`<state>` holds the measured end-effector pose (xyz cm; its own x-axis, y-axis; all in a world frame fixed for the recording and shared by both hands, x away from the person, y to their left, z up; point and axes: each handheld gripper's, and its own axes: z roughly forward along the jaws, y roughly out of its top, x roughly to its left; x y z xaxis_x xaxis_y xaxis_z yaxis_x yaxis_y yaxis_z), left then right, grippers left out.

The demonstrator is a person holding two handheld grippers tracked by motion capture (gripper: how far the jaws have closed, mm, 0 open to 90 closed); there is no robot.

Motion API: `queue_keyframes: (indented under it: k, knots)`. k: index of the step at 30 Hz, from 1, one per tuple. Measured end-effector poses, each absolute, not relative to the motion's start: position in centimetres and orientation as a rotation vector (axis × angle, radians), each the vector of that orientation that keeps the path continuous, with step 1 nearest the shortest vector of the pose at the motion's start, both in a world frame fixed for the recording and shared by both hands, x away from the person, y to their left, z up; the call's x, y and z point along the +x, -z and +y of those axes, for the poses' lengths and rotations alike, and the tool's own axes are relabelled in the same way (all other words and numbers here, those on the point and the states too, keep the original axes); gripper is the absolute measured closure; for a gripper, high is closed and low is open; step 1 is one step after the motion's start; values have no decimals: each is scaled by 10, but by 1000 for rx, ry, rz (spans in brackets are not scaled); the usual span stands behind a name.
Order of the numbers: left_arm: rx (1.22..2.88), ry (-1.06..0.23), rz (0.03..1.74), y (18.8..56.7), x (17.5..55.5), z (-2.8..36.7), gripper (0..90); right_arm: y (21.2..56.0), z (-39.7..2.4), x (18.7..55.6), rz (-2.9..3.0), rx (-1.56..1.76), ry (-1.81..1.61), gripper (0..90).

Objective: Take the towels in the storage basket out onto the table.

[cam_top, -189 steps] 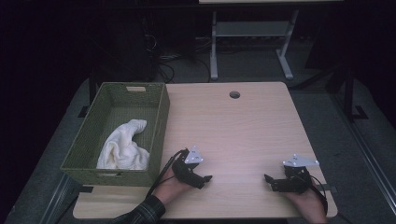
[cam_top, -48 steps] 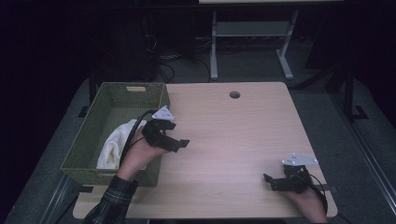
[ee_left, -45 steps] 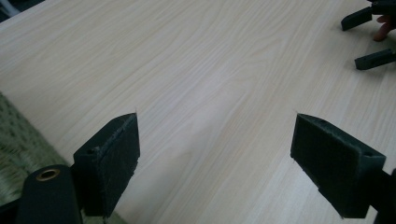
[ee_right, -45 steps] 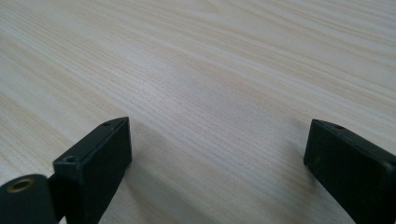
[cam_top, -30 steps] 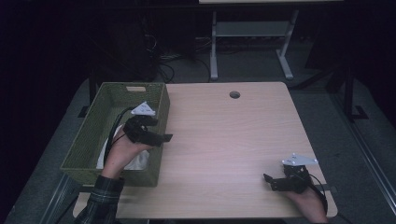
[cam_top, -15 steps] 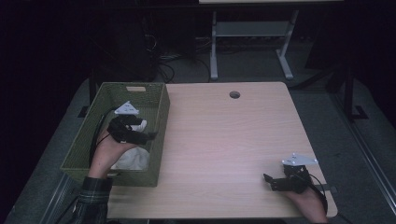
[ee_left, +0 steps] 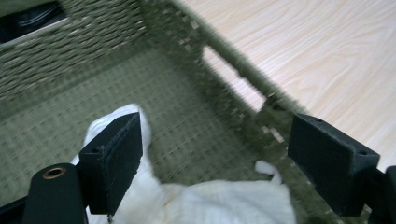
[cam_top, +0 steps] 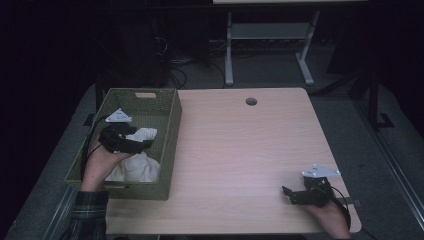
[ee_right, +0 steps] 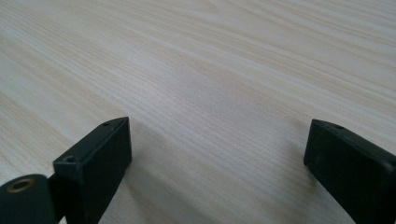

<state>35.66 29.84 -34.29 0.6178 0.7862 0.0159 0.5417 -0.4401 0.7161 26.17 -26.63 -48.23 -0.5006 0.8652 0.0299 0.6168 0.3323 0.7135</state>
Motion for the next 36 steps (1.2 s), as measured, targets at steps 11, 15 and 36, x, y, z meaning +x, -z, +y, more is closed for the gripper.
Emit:
queue_keyframes:
  k: [11,15,36]
  knots:
    - [2190,-499,1161,357,360,329,171,482,-266,262,2248,1314,-967,72]
    - [2197,-480,1191,365,361,338,181,482,-266,262,2248,1314,-967,72]
    - [2252,-361,1240,387,366,348,403,482,-266,262,2249,1314,-967,72]
